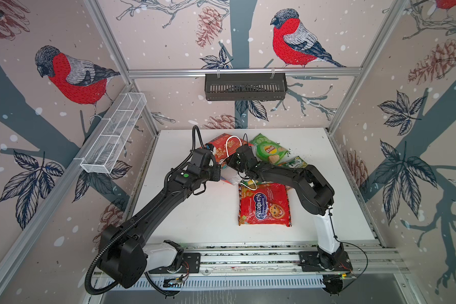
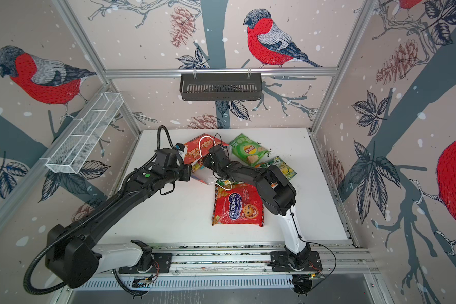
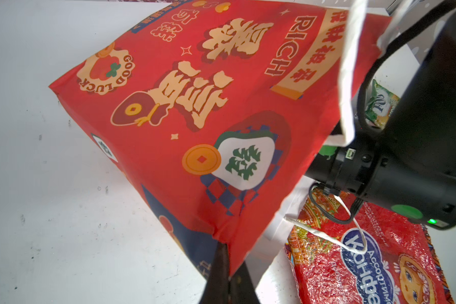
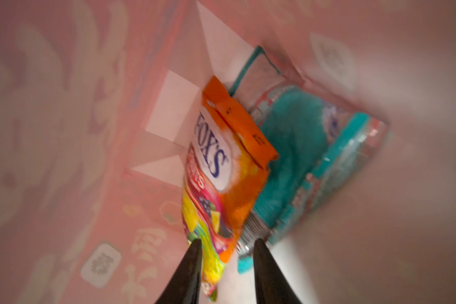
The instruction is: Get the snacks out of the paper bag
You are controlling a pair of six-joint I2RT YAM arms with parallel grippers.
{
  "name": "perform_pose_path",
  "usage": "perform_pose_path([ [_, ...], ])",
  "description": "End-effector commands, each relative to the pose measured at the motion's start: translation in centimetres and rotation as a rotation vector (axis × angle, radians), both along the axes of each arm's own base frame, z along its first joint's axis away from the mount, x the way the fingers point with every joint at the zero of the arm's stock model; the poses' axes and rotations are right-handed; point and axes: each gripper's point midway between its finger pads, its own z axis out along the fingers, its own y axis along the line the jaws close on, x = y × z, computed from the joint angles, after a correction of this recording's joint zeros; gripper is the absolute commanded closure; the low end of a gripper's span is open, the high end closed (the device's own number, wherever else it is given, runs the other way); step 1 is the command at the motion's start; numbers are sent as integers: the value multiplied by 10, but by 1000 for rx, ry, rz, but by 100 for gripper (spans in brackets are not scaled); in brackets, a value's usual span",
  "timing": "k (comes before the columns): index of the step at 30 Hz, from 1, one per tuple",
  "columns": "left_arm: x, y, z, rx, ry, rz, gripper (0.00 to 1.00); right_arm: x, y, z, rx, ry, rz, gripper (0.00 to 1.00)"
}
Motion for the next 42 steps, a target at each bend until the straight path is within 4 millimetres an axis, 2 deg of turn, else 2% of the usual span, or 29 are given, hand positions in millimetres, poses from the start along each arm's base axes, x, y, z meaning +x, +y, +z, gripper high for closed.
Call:
perform_pose_path([
  [1, 2, -8, 5, -30, -15, -31, 100, 14, 0, 11, 15, -69, -22, 65],
  [5, 3, -11, 7, -40, -15, -45, 100, 15, 4, 9, 24, -73, -9, 65],
  [14, 2, -17, 8, -59, -12, -75, 100, 17, 14, -9, 10, -48, 21, 63],
  [19, 1, -18, 9, -65, -17, -81, 100, 14, 21, -13, 0, -38, 39, 63],
  [26, 2, -23, 5, -77, -8, -97, 100, 5, 44, -25, -29, -18, 102, 63],
  [28, 2, -23, 6, -79, -10, -97, 100, 5, 45, -33, -38, 0, 103, 67],
  [31, 1, -22, 5, -75, -11, -94, 100, 5, 46, -42, -35, 22, 111, 85],
  [33, 1, -18, 5, -62, -12, -84, 100, 5, 45, -40, -26, 21, 112, 94],
  [35, 1, -13, 5, -46, -16, -64, 100, 6, 41, -30, -8, -2, 108, 98],
  [42, 3, 4, 5, 28, -24, -9, 100, 3, 22, 7, 60, -64, 87, 100],
])
